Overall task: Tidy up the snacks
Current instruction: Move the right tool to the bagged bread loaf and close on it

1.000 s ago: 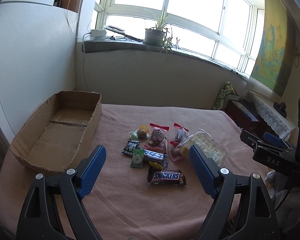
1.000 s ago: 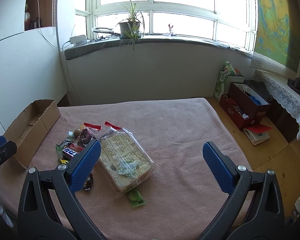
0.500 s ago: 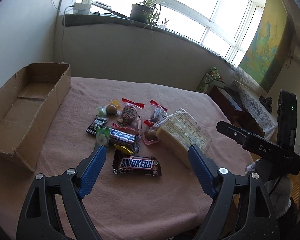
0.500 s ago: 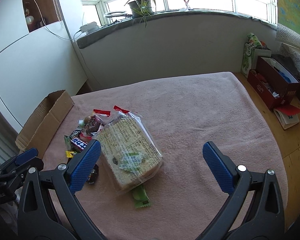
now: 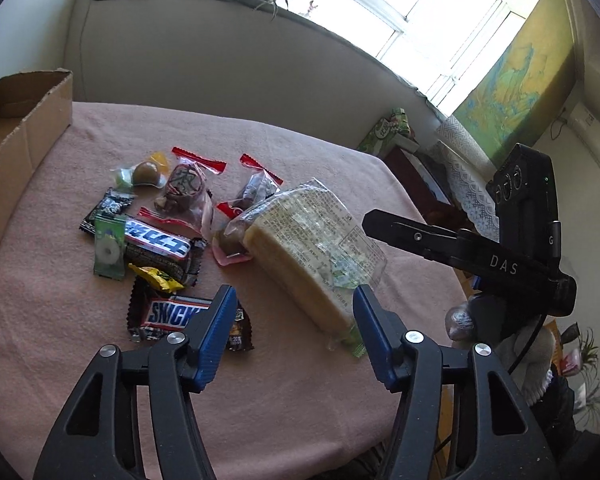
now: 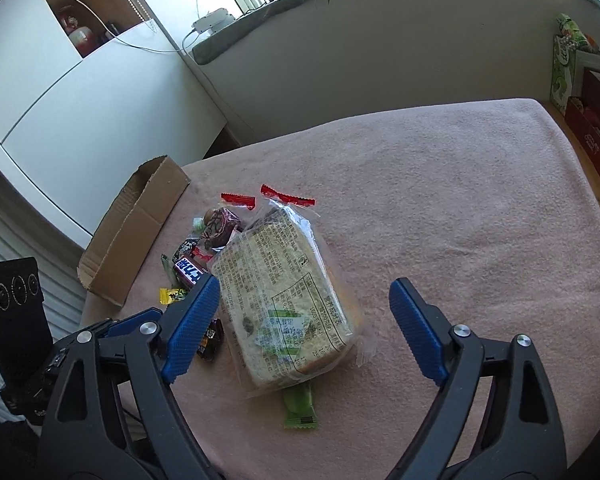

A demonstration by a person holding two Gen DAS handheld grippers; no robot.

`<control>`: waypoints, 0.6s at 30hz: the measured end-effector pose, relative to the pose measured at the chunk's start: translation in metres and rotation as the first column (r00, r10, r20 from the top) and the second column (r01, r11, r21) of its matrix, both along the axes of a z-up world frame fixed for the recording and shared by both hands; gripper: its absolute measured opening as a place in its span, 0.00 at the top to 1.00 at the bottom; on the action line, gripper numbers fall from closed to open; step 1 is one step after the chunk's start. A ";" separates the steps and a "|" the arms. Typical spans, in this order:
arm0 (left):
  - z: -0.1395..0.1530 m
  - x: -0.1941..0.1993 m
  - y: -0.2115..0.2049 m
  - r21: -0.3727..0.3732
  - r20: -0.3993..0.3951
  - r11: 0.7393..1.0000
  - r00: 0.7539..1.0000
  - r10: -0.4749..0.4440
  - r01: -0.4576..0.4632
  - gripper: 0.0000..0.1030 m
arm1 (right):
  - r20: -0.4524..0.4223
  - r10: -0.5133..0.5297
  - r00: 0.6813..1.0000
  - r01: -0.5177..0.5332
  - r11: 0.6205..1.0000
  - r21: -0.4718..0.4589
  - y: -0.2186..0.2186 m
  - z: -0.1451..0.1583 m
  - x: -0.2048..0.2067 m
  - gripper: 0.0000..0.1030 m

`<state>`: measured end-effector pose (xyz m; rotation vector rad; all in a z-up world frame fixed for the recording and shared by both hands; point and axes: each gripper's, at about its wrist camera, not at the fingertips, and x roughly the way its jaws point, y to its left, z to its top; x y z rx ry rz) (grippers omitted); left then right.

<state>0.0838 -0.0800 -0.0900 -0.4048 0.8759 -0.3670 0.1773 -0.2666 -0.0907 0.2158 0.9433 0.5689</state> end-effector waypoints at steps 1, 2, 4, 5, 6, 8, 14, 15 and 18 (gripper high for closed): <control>-0.003 0.003 -0.003 -0.016 -0.014 1.000 1.000 -0.004 0.004 0.48 | -0.009 0.011 1.000 -0.011 1.000 -0.001 0.001 -0.002 0.004 0.17; -0.006 0.006 -0.005 -0.029 -0.030 1.000 1.000 -0.006 0.005 0.49 | -0.026 0.020 0.999 -0.020 1.000 0.000 0.001 -0.005 0.009 0.18; -0.010 0.010 -0.009 -0.054 -0.048 0.998 0.999 -0.018 0.016 0.49 | -0.071 0.043 0.997 -0.042 0.999 0.021 0.001 -0.010 0.016 0.25; -0.011 0.012 -0.012 -0.055 -0.054 0.998 0.998 -0.023 0.020 0.50 | -0.088 0.053 0.995 -0.050 0.998 0.034 0.000 -0.013 0.018 0.25; -0.012 0.014 -0.015 -0.055 -0.056 0.998 0.998 -0.028 0.025 0.51 | -0.098 0.061 0.993 -0.057 0.998 0.040 0.000 -0.015 0.019 0.26; -0.014 0.016 -0.018 -0.054 -0.062 0.998 0.997 -0.037 0.034 0.53 | -0.103 0.071 0.992 -0.068 0.997 0.030 0.002 -0.018 0.022 0.26; -0.015 0.023 -0.026 -0.047 -0.069 0.998 0.997 -0.044 0.041 0.60 | -0.126 0.100 0.987 -0.097 0.995 0.029 0.005 -0.023 0.025 0.26; -0.015 0.024 -0.027 -0.045 -0.069 0.998 0.997 -0.044 0.041 0.60 | -0.133 0.107 0.985 -0.103 0.994 0.031 0.005 -0.024 0.026 0.29; -0.017 0.028 -0.026 -0.038 -0.068 0.999 0.997 -0.040 0.038 0.61 | -0.158 0.131 0.979 -0.127 0.991 0.031 0.009 -0.028 0.027 0.37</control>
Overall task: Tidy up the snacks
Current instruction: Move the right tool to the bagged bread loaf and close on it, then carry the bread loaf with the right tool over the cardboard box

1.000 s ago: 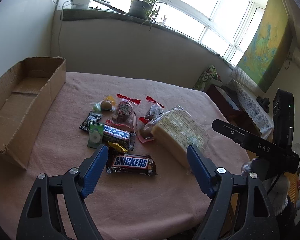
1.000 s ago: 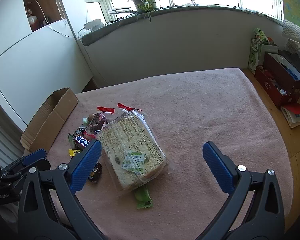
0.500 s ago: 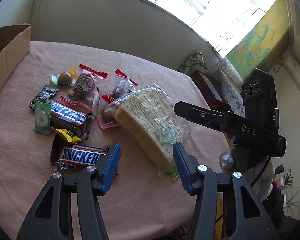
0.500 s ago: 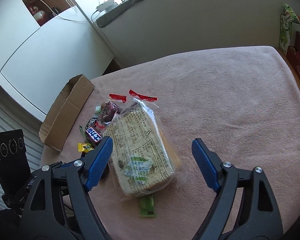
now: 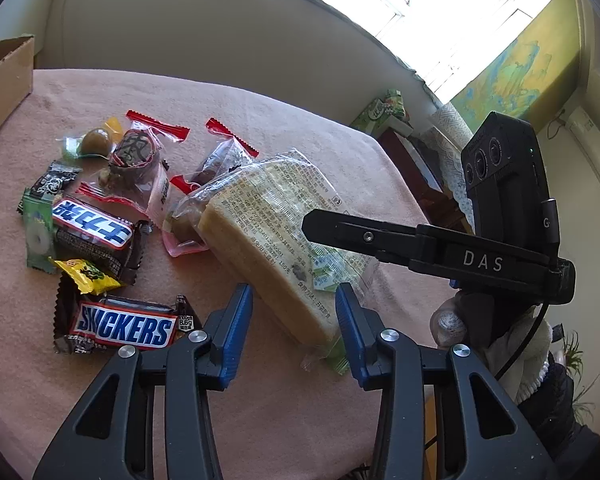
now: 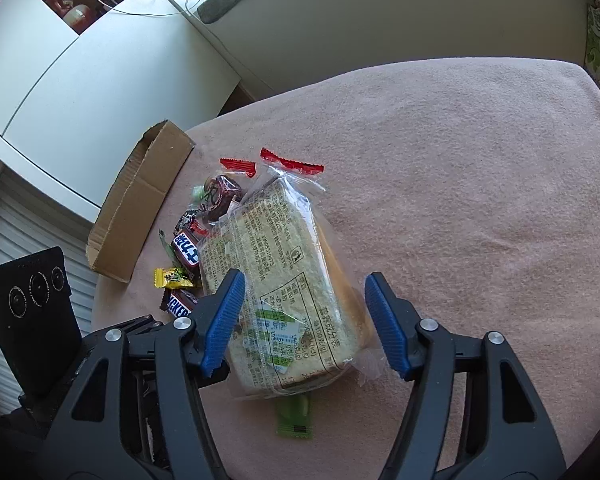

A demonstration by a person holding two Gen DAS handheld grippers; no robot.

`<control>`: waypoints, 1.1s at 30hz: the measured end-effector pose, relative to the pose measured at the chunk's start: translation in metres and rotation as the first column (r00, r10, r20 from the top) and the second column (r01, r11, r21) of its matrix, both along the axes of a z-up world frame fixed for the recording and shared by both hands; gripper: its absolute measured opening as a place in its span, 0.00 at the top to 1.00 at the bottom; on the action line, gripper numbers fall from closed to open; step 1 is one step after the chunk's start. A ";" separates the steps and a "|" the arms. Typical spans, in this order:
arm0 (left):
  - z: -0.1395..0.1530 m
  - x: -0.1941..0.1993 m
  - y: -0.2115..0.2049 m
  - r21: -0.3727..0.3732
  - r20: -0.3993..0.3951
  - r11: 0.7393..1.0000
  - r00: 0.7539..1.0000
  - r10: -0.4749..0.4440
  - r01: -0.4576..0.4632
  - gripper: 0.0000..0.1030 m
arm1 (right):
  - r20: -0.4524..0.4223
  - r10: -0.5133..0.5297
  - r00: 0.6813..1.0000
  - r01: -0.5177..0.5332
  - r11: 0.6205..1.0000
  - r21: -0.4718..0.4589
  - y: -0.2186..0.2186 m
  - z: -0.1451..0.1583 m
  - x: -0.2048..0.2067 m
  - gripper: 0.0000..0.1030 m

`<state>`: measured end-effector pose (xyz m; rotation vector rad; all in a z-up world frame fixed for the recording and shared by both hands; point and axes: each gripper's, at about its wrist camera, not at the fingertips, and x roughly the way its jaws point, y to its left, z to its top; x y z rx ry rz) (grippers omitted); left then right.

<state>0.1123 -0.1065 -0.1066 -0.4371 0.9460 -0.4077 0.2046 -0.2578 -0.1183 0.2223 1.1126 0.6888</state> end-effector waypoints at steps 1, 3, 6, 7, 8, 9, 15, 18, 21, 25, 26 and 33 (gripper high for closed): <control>-0.001 0.001 0.000 0.002 0.001 1.000 1.000 0.001 -0.001 0.61 | -0.002 0.005 1.000 -0.005 1.000 -0.003 0.002 -0.001 0.000 0.38; -0.002 0.002 -0.001 0.004 0.003 1.000 1.000 0.002 -0.002 0.64 | -0.005 0.010 1.000 -0.010 1.000 -0.001 0.003 -0.001 0.000 0.39; -0.002 0.005 -0.004 0.013 0.009 1.000 1.000 0.002 -0.002 0.65 | -0.030 0.016 0.999 -0.015 1.000 0.020 0.002 -0.001 0.000 0.43; -0.002 0.005 -0.005 0.016 0.011 1.000 1.000 0.004 -0.005 0.65 | -0.033 0.018 0.999 -0.017 1.000 0.017 0.003 0.000 -0.001 0.44; -0.002 0.005 -0.005 0.018 0.013 1.000 1.000 0.007 -0.007 0.65 | -0.031 0.020 0.999 -0.019 1.000 0.011 0.003 0.000 -0.002 0.44; -0.001 0.006 -0.006 0.020 0.016 1.000 1.000 0.007 -0.007 0.65 | -0.029 0.022 0.999 -0.022 1.000 0.004 0.004 0.001 -0.003 0.44; 0.006 -0.001 -0.008 0.046 0.056 0.999 0.998 0.000 -0.002 0.65 | -0.033 0.017 0.999 -0.017 1.000 -0.005 0.006 0.004 -0.011 0.45; 0.011 -0.005 -0.007 0.054 0.074 0.999 0.997 -0.005 0.001 0.64 | -0.028 0.009 1.000 -0.010 1.000 -0.006 0.008 0.006 -0.015 0.45; 0.016 -0.011 -0.004 0.054 0.090 0.999 0.996 -0.006 0.001 0.64 | -0.022 0.007 1.000 -0.007 1.000 -0.009 0.011 0.009 -0.019 0.45; 0.021 -0.020 0.002 0.057 0.112 0.998 0.994 -0.004 -0.002 0.64 | -0.014 0.009 1.000 -0.009 1.000 -0.007 0.016 0.014 -0.026 0.45; 0.022 -0.022 0.005 0.056 0.117 0.998 0.993 -0.002 -0.004 0.64 | -0.011 0.009 1.000 -0.009 1.000 -0.005 0.017 0.016 -0.028 0.45; 0.037 -0.044 0.028 0.052 0.165 0.998 0.986 0.022 -0.031 0.65 | 0.027 0.025 0.999 -0.025 1.000 -0.003 0.036 0.035 -0.040 0.45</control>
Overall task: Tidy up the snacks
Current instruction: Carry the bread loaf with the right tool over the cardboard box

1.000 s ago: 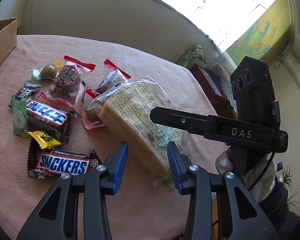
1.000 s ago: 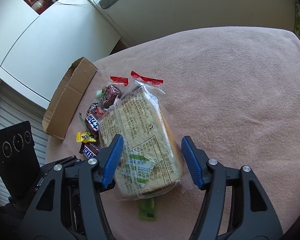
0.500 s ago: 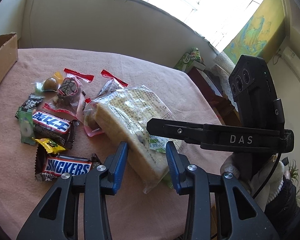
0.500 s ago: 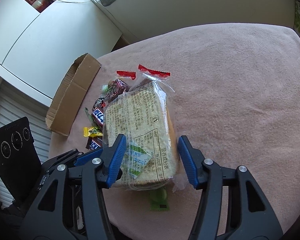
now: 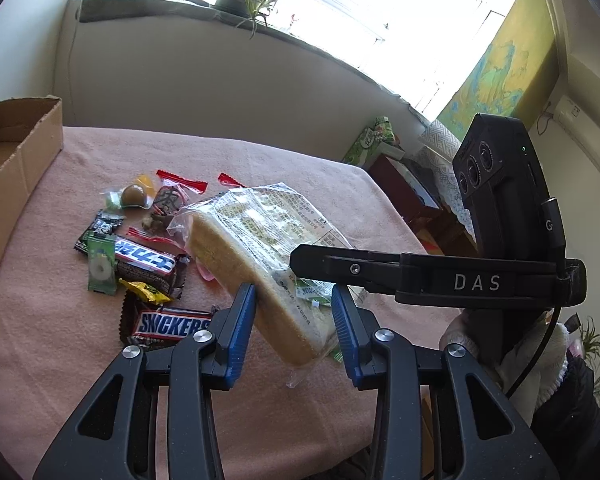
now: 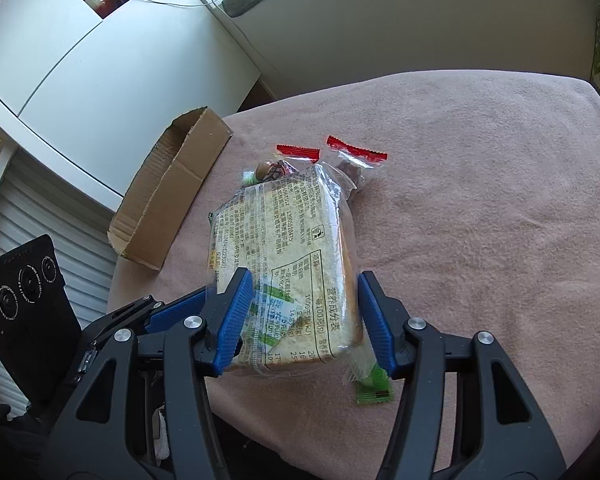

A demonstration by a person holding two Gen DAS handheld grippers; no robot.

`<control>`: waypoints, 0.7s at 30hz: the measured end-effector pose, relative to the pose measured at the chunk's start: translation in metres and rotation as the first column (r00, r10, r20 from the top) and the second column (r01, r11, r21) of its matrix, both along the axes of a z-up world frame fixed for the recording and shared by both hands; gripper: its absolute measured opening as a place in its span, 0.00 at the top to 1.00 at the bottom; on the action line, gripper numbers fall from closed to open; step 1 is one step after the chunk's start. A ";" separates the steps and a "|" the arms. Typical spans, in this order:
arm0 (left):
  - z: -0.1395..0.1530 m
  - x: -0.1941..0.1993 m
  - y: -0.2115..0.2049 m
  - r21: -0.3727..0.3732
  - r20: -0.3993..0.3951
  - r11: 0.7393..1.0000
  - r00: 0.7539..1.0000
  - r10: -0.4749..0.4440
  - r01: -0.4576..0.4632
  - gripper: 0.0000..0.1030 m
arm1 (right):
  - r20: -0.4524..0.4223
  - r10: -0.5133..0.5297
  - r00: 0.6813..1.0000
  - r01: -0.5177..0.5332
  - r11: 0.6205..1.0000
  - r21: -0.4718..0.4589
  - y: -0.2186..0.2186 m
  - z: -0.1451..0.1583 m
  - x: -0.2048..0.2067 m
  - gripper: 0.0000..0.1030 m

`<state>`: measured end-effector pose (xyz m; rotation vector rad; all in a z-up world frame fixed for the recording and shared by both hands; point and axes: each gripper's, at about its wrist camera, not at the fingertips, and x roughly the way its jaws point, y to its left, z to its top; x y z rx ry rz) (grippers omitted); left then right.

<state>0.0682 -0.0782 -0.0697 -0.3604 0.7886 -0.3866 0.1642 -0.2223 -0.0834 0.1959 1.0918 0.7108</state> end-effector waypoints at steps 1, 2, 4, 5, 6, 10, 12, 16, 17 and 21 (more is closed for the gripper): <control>0.002 -0.003 0.004 0.000 0.007 1.000 1.000 0.005 -0.005 0.65 | 0.006 0.004 1.000 -0.004 1.000 0.001 0.003 0.003 -0.001 0.45; 0.004 -0.007 0.009 -0.001 0.014 1.000 1.000 0.011 -0.011 0.65 | 0.010 0.009 1.000 -0.009 1.000 0.003 0.007 0.006 -0.003 0.45; 0.008 -0.013 0.018 -0.002 0.029 1.000 0.999 0.025 -0.025 0.65 | 0.021 0.020 1.000 -0.020 1.000 0.005 0.015 0.012 -0.006 0.45; 0.011 -0.016 0.023 -0.003 0.037 0.999 0.999 0.032 -0.032 0.65 | 0.026 0.026 0.999 -0.026 1.000 0.007 0.020 0.015 -0.007 0.45; 0.013 -0.018 0.026 -0.003 0.044 0.999 0.998 0.040 -0.040 0.65 | 0.030 0.032 0.999 -0.032 0.999 0.008 0.025 0.018 -0.008 0.45; 0.022 -0.025 0.047 -0.009 0.068 0.997 0.995 0.078 -0.078 0.65 | 0.048 0.061 0.997 -0.062 0.998 0.013 0.050 0.030 -0.011 0.45; 0.025 -0.031 0.060 -0.013 0.079 0.995 0.992 0.100 -0.100 0.65 | 0.057 0.078 0.995 -0.079 0.997 0.015 0.065 0.035 -0.012 0.45; 0.031 -0.038 0.085 -0.020 0.096 0.988 0.984 0.152 -0.151 0.65 | 0.074 0.121 0.990 -0.123 0.992 0.014 0.098 0.044 -0.013 0.45; 0.033 -0.039 0.091 -0.020 0.099 0.986 0.981 0.166 -0.165 0.65 | 0.077 0.133 0.988 -0.135 0.991 0.014 0.107 0.046 -0.013 0.45; 0.036 -0.045 0.119 -0.017 0.113 0.976 0.969 0.217 -0.217 0.65 | 0.089 0.179 0.980 -0.181 0.983 0.017 0.143 0.053 -0.014 0.45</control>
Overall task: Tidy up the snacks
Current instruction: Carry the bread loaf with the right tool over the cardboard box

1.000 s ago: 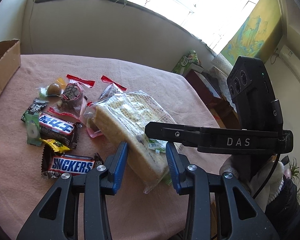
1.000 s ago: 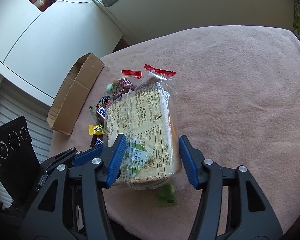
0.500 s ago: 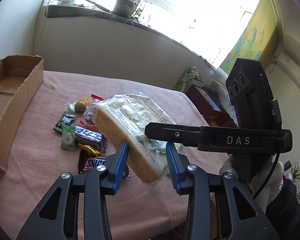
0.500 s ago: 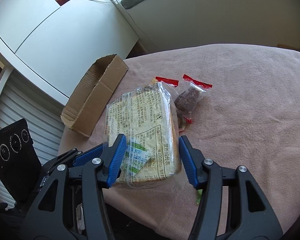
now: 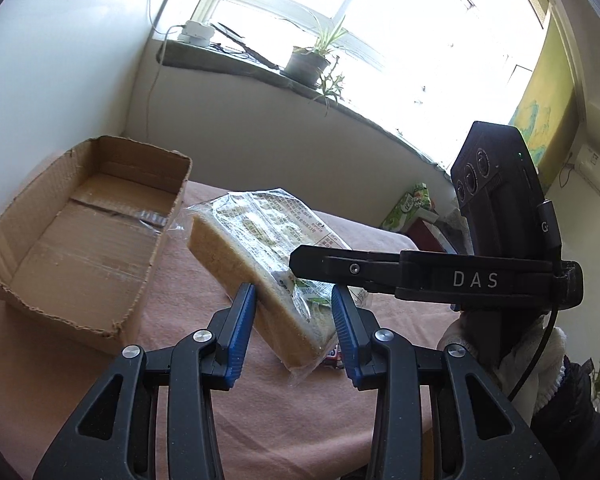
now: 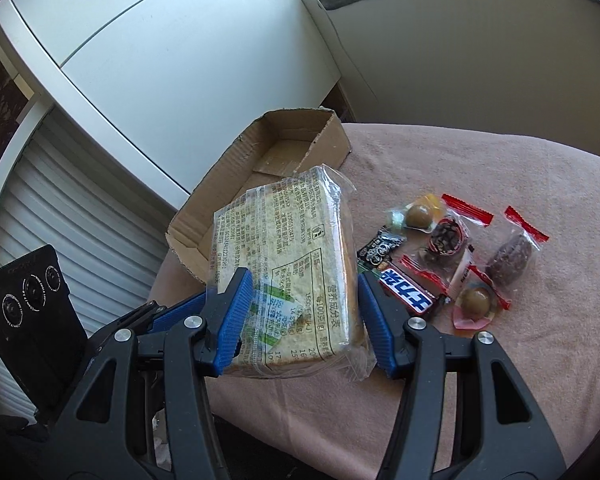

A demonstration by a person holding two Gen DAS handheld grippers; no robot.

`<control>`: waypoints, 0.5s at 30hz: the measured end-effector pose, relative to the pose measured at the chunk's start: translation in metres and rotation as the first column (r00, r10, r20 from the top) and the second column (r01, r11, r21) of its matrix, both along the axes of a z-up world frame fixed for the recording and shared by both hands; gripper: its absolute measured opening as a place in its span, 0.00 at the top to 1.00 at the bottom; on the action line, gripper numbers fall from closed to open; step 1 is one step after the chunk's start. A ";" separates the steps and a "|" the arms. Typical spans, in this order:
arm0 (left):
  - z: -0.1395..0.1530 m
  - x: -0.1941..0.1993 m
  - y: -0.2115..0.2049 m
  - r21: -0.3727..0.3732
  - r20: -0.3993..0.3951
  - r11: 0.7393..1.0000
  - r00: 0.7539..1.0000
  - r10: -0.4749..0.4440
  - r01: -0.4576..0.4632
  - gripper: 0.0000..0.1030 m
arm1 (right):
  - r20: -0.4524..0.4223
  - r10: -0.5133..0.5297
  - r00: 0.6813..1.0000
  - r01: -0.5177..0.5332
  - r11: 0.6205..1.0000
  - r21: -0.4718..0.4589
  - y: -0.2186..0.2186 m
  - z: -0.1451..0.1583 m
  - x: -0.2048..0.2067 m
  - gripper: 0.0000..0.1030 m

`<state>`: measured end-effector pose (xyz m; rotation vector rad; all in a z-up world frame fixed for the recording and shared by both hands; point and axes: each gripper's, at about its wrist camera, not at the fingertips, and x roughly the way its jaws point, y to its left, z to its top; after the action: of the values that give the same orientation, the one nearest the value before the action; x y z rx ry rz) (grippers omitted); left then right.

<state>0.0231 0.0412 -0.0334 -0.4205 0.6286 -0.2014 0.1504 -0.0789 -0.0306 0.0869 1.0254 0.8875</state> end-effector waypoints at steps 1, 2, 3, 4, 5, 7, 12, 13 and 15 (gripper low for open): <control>0.001 -0.001 0.007 0.003 0.003 1.000 1.000 0.013 -0.013 0.65 | 0.003 0.012 1.000 -0.012 1.000 0.001 0.009 0.001 0.000 0.45; 0.002 -0.002 0.014 0.006 0.006 1.000 1.000 0.025 -0.025 0.65 | 0.006 0.023 1.000 -0.023 1.000 0.003 0.018 0.002 0.001 0.45; 0.001 -0.003 0.021 0.006 0.008 0.999 0.999 0.037 -0.038 0.65 | 0.008 0.034 0.999 -0.034 0.999 0.006 0.027 0.002 0.001 0.45; 0.001 -0.004 0.028 0.005 0.008 0.999 0.999 0.051 -0.051 0.65 | 0.008 0.043 0.999 -0.043 0.999 0.008 0.036 0.003 0.002 0.45; 0.000 -0.004 0.034 0.005 0.008 0.998 0.998 0.065 -0.065 0.65 | 0.007 0.052 0.999 -0.052 0.999 0.010 0.045 0.003 0.003 0.45; -0.002 -0.006 0.047 0.010 0.010 0.996 0.996 0.091 -0.091 0.65 | 0.004 0.069 0.998 -0.069 0.997 0.014 0.064 0.004 0.005 0.45; -0.008 -0.004 0.082 -0.002 0.000 0.989 0.989 0.147 -0.147 0.65 | -0.002 0.107 0.994 -0.107 0.994 0.017 0.107 0.000 0.008 0.45; -0.009 -0.005 0.088 -0.001 -0.001 0.987 0.987 0.158 -0.158 0.65 | -0.002 0.114 0.993 -0.114 0.993 0.017 0.112 -0.001 0.009 0.45; -0.011 -0.005 0.097 0.002 -0.005 0.985 0.985 0.175 -0.175 0.65 | -0.002 0.129 0.992 -0.128 0.992 0.017 0.126 -0.003 0.010 0.45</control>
<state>0.0177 0.1379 -0.0439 -0.4724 0.5931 -0.0329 0.1601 0.0466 -0.0339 0.0370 1.0350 1.0137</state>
